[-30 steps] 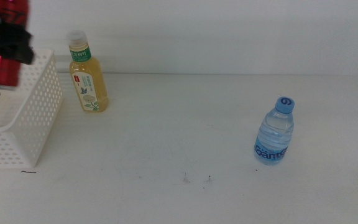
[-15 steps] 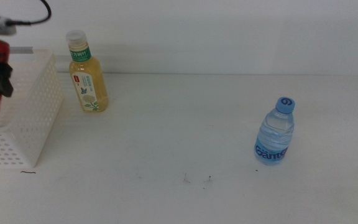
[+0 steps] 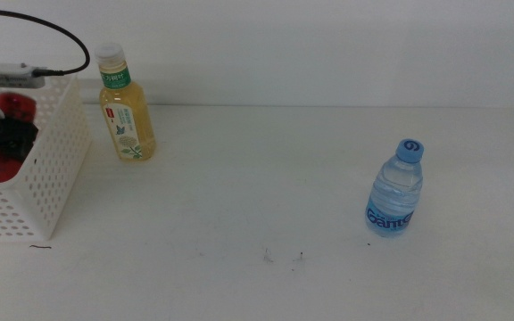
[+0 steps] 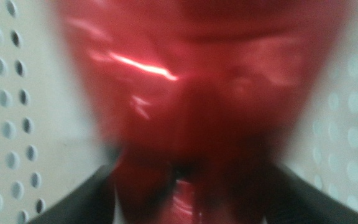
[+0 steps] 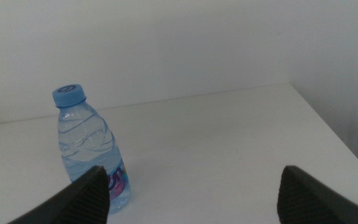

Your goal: Use arms to grab the bottles and put them into the dustbin to the left of the table.

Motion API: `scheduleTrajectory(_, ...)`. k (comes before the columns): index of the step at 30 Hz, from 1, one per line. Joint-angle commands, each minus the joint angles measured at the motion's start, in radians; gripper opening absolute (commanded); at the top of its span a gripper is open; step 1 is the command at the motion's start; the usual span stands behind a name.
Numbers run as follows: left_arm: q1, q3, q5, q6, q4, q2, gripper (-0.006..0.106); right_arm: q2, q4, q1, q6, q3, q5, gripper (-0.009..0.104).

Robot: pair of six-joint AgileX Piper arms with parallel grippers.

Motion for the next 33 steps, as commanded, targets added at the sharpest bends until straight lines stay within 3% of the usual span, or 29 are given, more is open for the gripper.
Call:
scheduleTrajectory(1,0.000,-0.014,-0.030,0.003,-0.008,-0.012,0.080,-0.005,-0.003,-0.005,-0.006,0.004,-0.011,0.092)
scheduleTrajectory(3,0.000,-0.019,-0.026,0.003,-0.008,-0.017,0.094,-0.005,-0.003,-0.005,-0.006,0.004,-0.011,0.092)
scheduleTrajectory(8,-0.015,-0.045,0.037,-0.008,-0.011,-0.087,0.094,-0.005,-0.003,-0.005,-0.006,0.004,-0.011,0.092)
scheduleTrajectory(12,-0.063,-0.028,0.040,-0.098,0.040,-0.200,0.094,-0.005,-0.003,-0.005,-0.006,0.004,-0.011,0.092)
scheduleTrajectory(16,-0.154,0.115,-0.096,-0.252,0.185,-0.371,0.094,-0.005,-0.003,-0.005,-0.006,0.004,-0.011,0.092)
scheduleTrajectory(28,-0.531,0.762,-0.598,-0.998,0.733,-0.941,0.094,-0.005,-0.003,-0.005,-0.006,0.004,-0.011,0.092)
scheduleTrajectory(31,-0.560,0.908,-0.724,-1.143,0.819,-1.021,0.094,-0.005,-0.003,-0.005,-0.006,0.004,-0.011,0.092)
scheduleTrajectory(33,-0.558,0.979,-0.789,-1.170,0.827,-1.059,0.094,-0.005,-0.003,-0.005,-0.006,0.004,-0.011,0.092)
